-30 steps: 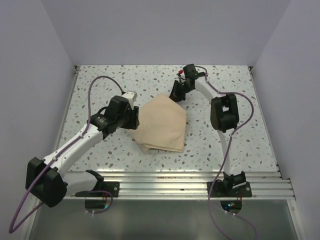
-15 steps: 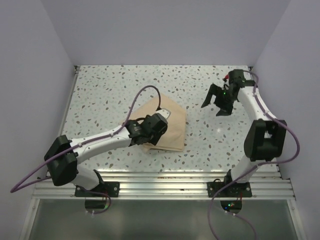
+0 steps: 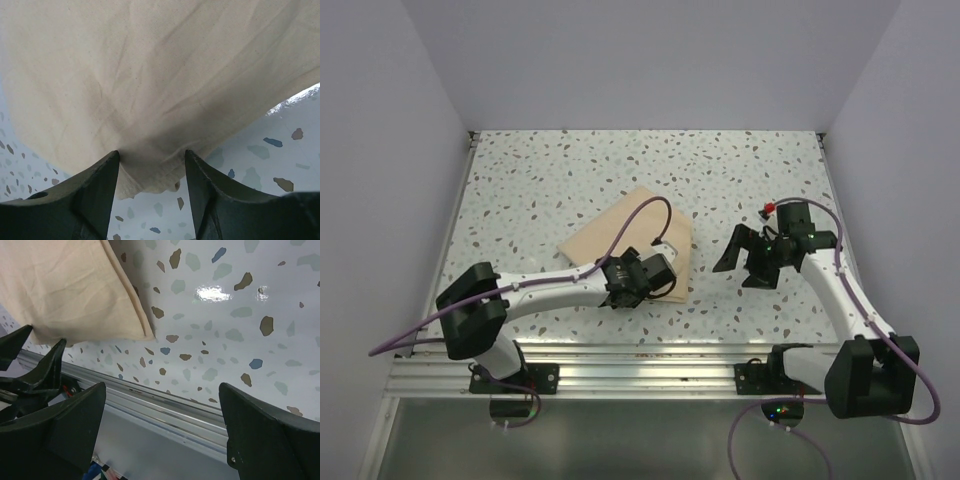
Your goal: Prepare the surgical pack
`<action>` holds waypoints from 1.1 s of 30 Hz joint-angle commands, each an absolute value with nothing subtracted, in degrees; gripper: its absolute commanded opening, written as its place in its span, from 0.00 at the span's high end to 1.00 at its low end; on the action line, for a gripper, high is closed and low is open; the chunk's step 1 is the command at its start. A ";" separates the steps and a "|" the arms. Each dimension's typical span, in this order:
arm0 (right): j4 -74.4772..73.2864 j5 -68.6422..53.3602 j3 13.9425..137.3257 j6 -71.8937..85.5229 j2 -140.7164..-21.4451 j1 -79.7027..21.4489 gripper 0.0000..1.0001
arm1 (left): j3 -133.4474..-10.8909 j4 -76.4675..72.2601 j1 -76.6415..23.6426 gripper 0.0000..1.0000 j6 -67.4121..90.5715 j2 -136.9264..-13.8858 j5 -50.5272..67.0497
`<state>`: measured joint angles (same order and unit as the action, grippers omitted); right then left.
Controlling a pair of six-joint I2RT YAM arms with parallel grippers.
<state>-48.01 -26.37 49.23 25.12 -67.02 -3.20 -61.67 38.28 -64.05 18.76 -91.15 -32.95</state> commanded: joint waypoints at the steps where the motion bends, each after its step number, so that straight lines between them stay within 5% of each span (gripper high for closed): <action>1: -44.48 -29.70 47.55 27.07 -65.22 -3.25 0.01 | -64.07 38.23 -65.04 0.41 17.14 -93.24 -35.51; 19: -41.75 -30.50 44.56 27.33 -65.74 -4.13 0.01 | -63.64 39.74 -68.72 0.40 14.95 -94.05 -36.38; 23: -41.13 -30.67 43.95 27.33 -66.18 -4.31 0.01 | -61.88 37.36 -69.52 0.31 12.66 -93.34 -38.23; 33: -40.61 -30.41 43.59 28.04 -66.09 -5.36 0.01 | -62.05 34.28 -69.61 0.37 9.32 -97.64 -43.15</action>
